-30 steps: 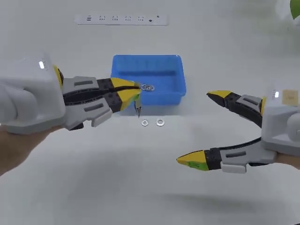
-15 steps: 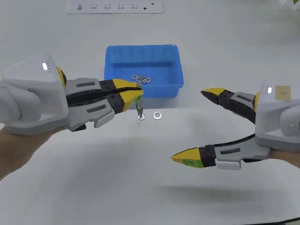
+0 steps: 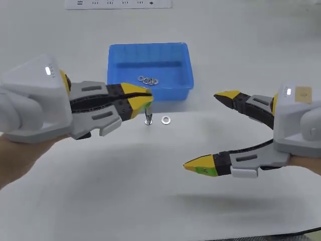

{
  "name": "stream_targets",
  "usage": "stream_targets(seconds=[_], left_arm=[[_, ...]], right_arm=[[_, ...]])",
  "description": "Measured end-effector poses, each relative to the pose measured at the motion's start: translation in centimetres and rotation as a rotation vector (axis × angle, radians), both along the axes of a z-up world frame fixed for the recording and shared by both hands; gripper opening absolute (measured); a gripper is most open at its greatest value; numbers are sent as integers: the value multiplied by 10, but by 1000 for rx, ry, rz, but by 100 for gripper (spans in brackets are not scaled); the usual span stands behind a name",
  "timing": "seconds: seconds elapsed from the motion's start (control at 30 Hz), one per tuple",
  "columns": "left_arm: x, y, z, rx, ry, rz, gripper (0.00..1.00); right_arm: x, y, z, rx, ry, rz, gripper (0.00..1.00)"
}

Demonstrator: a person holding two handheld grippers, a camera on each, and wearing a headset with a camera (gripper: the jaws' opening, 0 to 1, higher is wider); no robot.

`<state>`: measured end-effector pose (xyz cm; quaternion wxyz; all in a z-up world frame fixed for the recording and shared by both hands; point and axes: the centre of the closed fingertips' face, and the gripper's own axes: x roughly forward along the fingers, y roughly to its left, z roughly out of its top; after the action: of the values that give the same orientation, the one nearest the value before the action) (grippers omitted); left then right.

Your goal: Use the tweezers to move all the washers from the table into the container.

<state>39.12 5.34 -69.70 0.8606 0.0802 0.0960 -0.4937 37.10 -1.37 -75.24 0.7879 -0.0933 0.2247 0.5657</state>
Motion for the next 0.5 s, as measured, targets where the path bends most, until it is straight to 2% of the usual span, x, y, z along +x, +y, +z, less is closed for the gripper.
stream_targets(seconds=[0.17, 0.23, 0.33, 0.4, 0.5], left_arm=[[-1, -2, -3, 1, -15, -9, 5], [-3, -3, -4, -9, -4, -19, 5], [-6, -4, -4, -16, -4, -35, 5], [-6, -2, -4, -4, -10, -37, 5], [-6, 2, -4, 9, 0, -46, 5]], right_arm=[[-2, -2, -3, -11, 7, 4, 98], [-2, -2, -3, -8, 10, 2, 98], [-3, -2, -4, -9, 13, -1, 98], [-3, -2, -4, -6, 15, -4, 98], [-4, 0, -4, 2, 22, -4, 97]])
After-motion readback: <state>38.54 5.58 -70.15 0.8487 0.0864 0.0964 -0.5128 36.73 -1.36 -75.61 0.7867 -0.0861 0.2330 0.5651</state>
